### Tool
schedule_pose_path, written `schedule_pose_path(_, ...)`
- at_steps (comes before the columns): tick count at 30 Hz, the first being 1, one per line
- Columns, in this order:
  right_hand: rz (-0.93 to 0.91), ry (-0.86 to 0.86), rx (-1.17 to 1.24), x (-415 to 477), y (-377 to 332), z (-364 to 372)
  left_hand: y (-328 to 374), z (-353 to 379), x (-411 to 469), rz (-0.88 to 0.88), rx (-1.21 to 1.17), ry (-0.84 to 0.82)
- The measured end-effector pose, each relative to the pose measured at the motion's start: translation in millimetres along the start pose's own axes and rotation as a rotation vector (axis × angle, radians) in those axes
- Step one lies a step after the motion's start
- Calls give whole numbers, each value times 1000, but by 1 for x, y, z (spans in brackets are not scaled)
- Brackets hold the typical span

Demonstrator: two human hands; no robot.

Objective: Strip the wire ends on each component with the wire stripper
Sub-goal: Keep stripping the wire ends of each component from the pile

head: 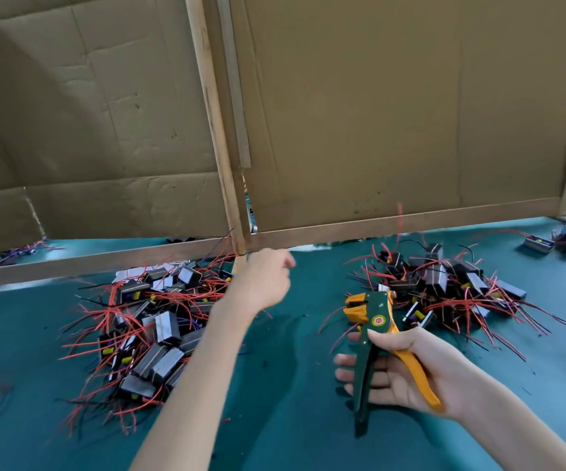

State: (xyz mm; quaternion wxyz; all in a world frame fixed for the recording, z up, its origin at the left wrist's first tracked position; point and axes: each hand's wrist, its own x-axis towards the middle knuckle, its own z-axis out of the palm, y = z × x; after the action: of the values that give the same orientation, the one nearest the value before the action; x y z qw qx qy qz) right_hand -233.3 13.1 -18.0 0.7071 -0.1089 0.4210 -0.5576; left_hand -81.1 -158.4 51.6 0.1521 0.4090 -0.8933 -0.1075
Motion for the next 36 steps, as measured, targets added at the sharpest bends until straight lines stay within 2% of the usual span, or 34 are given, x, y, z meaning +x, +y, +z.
schedule_pose_path(3,-3,11,-36,-1,0,0,-53,-7,-2,-264,252,109)
schedule_pose_path(6,-2,15,-52,-1,0,1,-91,-7,-3,-470,291,61)
schedule_pose_path(9,-2,17,-60,-1,0,1,-112,3,-1,-518,319,-27)
schedule_pose_path(14,-6,23,-59,-2,-1,0,-116,8,4,-535,244,139)
schedule_pose_path(19,-15,32,-59,-3,0,1,-116,11,0,-481,150,356)
schedule_pose_path(24,-32,36,-73,-4,0,2,-104,-8,-2,-243,-89,535)
schedule_pose_path(29,-44,47,-93,-4,0,3,-67,-39,-4,-11,-284,636)
schedule_pose_path(31,-47,50,-94,-4,0,3,-53,-42,-6,11,-445,614)
schedule_pose_path(36,-52,54,-97,-5,-1,3,-30,-24,-6,-82,-978,337)
